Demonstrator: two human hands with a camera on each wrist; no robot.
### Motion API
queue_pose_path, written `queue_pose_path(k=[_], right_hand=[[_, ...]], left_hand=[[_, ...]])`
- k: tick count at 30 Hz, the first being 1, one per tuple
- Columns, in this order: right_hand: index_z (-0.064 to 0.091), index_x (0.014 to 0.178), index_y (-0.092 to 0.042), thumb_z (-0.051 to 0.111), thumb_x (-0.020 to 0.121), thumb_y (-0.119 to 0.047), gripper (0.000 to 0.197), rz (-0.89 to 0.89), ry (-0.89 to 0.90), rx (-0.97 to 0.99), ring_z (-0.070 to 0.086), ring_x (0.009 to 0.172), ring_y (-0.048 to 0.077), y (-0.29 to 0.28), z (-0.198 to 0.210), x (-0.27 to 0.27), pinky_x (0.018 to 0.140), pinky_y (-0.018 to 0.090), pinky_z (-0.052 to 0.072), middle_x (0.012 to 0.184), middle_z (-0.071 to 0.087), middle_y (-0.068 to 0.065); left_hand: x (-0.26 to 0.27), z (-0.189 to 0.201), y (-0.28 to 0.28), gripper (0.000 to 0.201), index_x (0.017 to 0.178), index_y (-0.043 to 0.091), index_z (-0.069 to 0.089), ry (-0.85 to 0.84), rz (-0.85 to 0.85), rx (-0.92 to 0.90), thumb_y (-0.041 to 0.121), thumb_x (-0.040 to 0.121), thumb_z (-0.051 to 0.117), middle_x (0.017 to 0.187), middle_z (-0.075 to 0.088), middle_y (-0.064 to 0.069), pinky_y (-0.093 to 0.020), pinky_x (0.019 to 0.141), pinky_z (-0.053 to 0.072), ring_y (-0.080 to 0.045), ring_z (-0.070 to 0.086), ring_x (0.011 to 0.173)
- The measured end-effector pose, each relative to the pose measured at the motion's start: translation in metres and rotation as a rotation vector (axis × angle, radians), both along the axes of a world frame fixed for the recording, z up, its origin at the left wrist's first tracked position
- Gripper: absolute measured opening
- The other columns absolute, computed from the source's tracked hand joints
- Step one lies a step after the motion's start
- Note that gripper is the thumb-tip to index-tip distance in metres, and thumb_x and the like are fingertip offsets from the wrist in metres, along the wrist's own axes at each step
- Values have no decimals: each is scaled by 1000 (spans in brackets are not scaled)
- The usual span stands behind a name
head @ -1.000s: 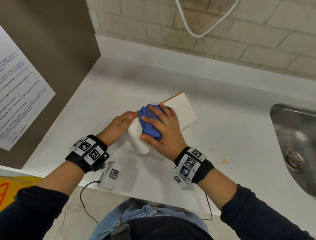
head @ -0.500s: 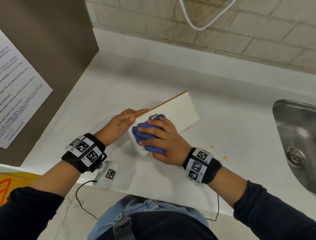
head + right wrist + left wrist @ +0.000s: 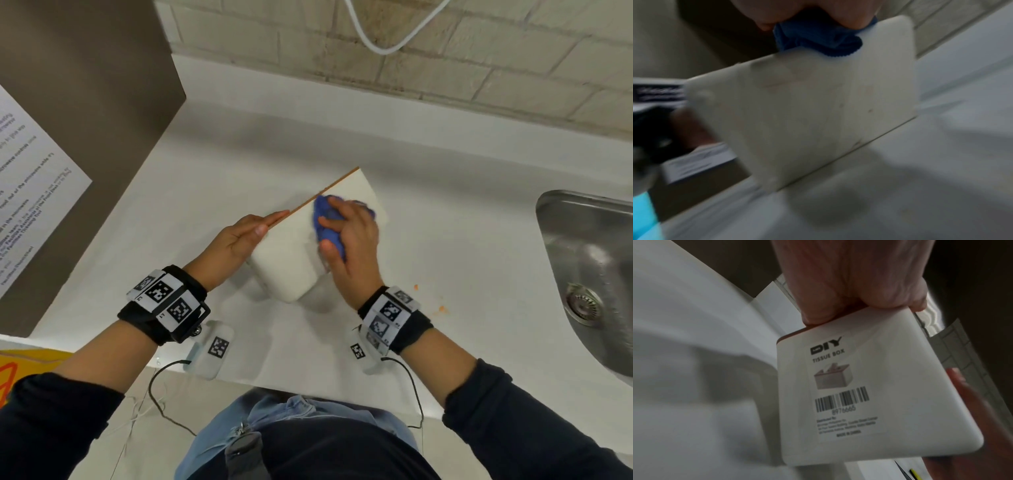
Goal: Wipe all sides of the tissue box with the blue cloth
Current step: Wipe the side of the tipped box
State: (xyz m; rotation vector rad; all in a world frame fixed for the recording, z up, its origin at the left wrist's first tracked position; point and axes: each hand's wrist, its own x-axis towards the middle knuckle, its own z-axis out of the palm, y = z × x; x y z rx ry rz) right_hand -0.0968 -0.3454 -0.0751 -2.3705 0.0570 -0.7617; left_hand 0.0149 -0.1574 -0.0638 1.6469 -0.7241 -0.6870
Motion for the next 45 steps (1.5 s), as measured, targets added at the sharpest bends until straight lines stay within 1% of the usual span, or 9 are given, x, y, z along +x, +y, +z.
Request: queue_pose_path(k=[6,11,14,20,24,29,35,39,45], right_hand=[[60,112,-19,46,93,-30,26,452,-20,-243,37,129,32,35,-16,-18,110,50,22,133,55,9],[55,121,-20,48,95,-22,27,652,-13,-440,32,134,33,0,-23,-22,115,50,16,139,45,6],[50,117,-21,37,96,-31,26,505,55,-319,31,133,32,-29,-20,-23,114,49,17,140,38,6],[50,114,-18,38,93,-32,29,52,-20,104,45,122,23,-58,-2,3,105,42,33,129,47,5],[51,113,-19,44,85,-23,29,-198,48,481,60,83,24,-50,10,30,77,47,53,108,60,13],[51,125,-8,42,87,-25,43,-354,139,129,46,119,36,-19,13,30,103,48,35,134,49,16],[48,127,-13,37,95,-24,36,191,46,-131,35,133,32,37,-9,-23,112,48,23,141,44,15],[47,125,-21,44,95,-22,30,393,-1,-365,37,129,31,11,-30,-44,109,43,25,141,39,6],[50,118,-12,44,90,-16,29,-184,136,-107,44,108,27,-50,-27,-36,95,34,35,128,42,12]], left_hand=[[1,5,1,68,123,35,50,30,-21,-23,77,71,45,125,55,13,-6,94,36,11,51,114],[2,5,1,40,125,35,51,-23,-43,50,45,87,43,124,57,-4,-5,94,34,7,51,113],[1,5,0,40,129,29,48,-56,-44,51,30,89,40,123,56,-13,-6,94,33,5,51,110],[-2,3,0,49,128,36,47,-103,-69,59,50,82,40,120,53,-17,-9,101,32,-12,49,117],[-4,4,0,46,127,37,46,-106,-52,24,48,83,41,120,54,-15,-5,97,31,2,50,111],[-6,0,-2,41,127,42,45,-108,-39,33,44,87,41,118,54,-15,-4,94,32,0,50,111],[-4,-2,-2,47,126,39,43,-161,-66,-2,55,81,43,115,54,-16,-3,91,31,12,49,102],[-6,-1,-1,44,125,59,38,-209,-111,8,56,81,43,107,54,-12,-7,93,31,-4,50,104],[-14,-1,-4,50,131,48,40,-293,-139,54,50,82,42,99,48,-8,-6,90,31,-2,46,93]])
